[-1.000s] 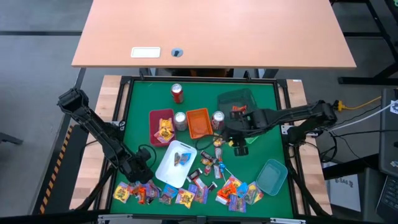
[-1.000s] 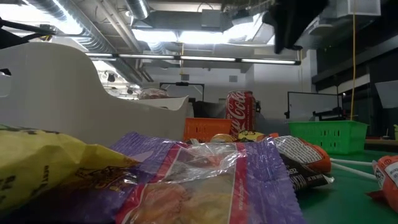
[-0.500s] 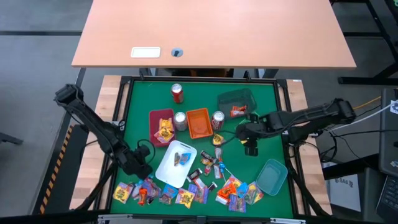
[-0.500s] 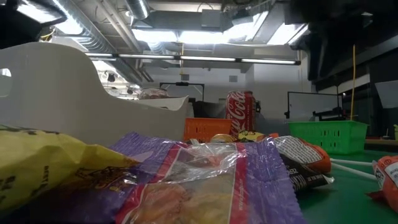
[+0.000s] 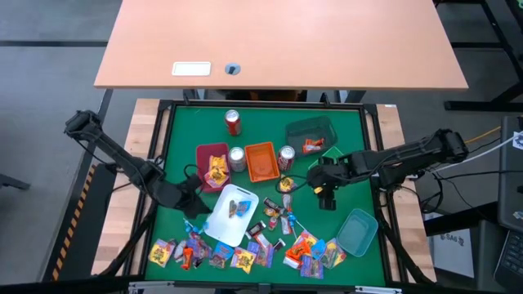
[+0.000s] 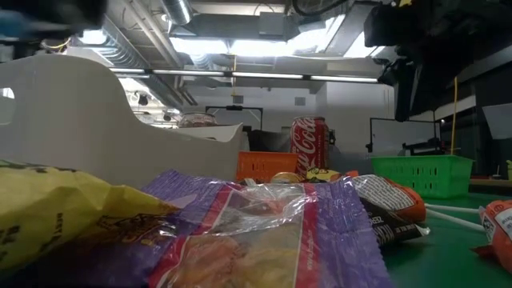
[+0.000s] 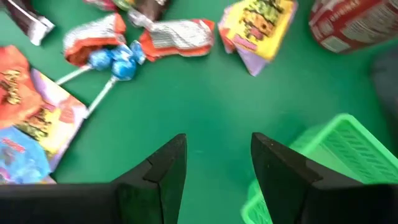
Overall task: Sort candy
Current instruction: Put the blue lollipop into the orange bin
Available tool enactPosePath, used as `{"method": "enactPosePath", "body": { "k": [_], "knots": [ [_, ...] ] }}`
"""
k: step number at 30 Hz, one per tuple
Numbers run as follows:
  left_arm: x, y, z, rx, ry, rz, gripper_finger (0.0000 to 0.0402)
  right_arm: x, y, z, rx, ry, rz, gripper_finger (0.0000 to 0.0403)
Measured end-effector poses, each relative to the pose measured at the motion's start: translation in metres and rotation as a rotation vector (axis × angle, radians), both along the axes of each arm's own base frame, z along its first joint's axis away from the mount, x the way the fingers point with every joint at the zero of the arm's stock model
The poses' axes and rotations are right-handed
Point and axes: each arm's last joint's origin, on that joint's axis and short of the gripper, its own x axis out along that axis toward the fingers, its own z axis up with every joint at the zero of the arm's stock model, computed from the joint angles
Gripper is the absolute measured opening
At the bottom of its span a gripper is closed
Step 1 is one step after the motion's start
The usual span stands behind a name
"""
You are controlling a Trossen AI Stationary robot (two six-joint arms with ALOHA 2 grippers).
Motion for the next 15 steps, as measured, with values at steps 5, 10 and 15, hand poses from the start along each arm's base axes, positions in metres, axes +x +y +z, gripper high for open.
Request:
{"method": "enactPosePath", "body": {
  "k": [5, 10, 15],
  "knots": [
    [0.017, 0.013, 0.018, 0.183, -0.245, 0.097, 0.0000, 0.004, 0.002, 0.002, 0.035, -0.048, 0.011, 0.0177],
    [0.036, 0.030, 0.033, 0.462, -0.415, 0.225, 0.0000, 0.008, 0.003, 0.004, 0.044, -0.090, 0.012, 0.0177],
    [0.060, 0.046, 0.032, 0.755, -0.463, 0.251, 0.0000, 0.010, 0.003, 0.005, 0.047, -0.107, 0.012, 0.0177]
  ]
}}
